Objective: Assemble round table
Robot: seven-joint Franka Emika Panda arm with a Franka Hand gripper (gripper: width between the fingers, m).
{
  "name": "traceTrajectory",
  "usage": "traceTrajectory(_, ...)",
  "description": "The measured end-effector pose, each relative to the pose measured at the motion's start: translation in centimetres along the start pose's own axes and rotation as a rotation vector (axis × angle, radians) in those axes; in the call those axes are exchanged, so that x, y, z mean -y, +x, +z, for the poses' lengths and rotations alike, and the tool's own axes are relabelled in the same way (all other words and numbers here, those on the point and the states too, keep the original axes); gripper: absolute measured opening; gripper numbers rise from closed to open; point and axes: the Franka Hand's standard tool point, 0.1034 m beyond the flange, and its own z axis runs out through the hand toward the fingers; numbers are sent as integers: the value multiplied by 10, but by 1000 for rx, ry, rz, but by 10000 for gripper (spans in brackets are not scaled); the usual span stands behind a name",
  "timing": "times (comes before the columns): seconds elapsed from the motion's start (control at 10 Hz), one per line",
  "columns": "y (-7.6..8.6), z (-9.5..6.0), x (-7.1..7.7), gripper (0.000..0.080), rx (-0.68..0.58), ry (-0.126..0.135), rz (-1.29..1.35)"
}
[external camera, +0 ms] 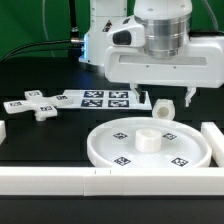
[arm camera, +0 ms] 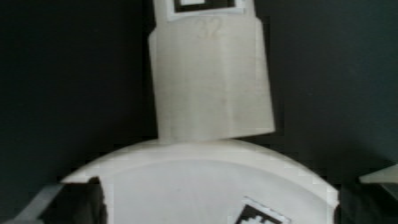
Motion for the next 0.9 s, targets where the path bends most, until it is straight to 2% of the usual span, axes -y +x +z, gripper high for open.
traceTrajectory(0.1,-3,3,3,649,66,-14,-44)
traceTrajectory(0.5,-7,7,-4,649,326,-48,-49)
traceTrajectory(0.9,-14,17,-7,649,572,-71,-47)
